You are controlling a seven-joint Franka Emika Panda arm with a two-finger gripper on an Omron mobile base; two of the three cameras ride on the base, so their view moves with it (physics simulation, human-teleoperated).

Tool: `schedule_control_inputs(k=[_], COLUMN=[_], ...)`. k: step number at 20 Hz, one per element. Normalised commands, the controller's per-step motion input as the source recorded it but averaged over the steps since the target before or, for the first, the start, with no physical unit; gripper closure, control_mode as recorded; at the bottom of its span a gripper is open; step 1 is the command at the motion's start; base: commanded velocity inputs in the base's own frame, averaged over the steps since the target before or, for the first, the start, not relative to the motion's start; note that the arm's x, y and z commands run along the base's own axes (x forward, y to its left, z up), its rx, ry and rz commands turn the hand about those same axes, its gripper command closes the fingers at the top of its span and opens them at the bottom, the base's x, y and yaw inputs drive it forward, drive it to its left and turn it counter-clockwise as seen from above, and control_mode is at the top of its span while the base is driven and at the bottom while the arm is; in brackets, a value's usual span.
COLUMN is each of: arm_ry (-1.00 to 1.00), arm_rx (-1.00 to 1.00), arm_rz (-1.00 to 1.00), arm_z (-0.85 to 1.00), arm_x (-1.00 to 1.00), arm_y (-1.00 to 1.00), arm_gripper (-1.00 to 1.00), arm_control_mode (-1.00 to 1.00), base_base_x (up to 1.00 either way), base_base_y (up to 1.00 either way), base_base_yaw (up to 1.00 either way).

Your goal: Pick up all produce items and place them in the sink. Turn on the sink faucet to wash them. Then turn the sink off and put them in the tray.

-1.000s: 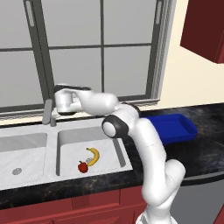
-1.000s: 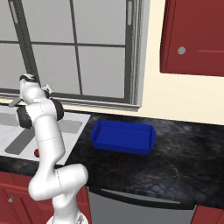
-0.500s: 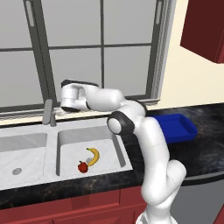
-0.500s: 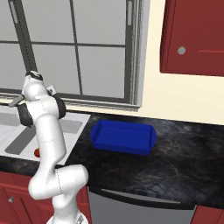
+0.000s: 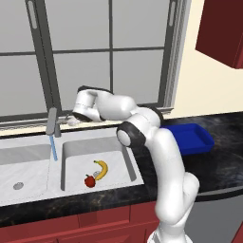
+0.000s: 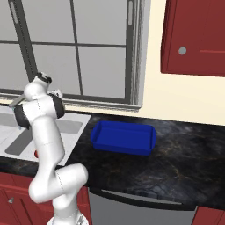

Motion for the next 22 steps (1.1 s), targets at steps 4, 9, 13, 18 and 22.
schedule_control_inputs(k=[4, 9, 13, 18, 22], arm_ry=[0.00, -0.04, -0.07, -0.05, -0.06], arm_rx=[0.00, 0.00, 0.00, 0.00, 0.03], arm_rz=[0.00, 0.01, 0.07, 0.15, 0.23], arm_z=[0.00, 0.00, 0.02, 0.01, 0.03], arm_x=[0.00, -0.01, -0.03, -0.03, 0.00], arm_y=[-0.04, 0.00, 0.00, 0.00, 0.00], arm_gripper=[1.00, 1.00, -1.00, -1.00, -1.00], arm_control_mode=[-1.00, -1.00, -1.00, -1.00, -1.00], base_base_x=[0.00, 0.00, 0.00, 0.00, 0.00], base_base_y=[0.00, 0.00, 0.00, 0.00, 0.00], base_base_yaw=[0.00, 0.00, 0.00, 0.00, 0.00])
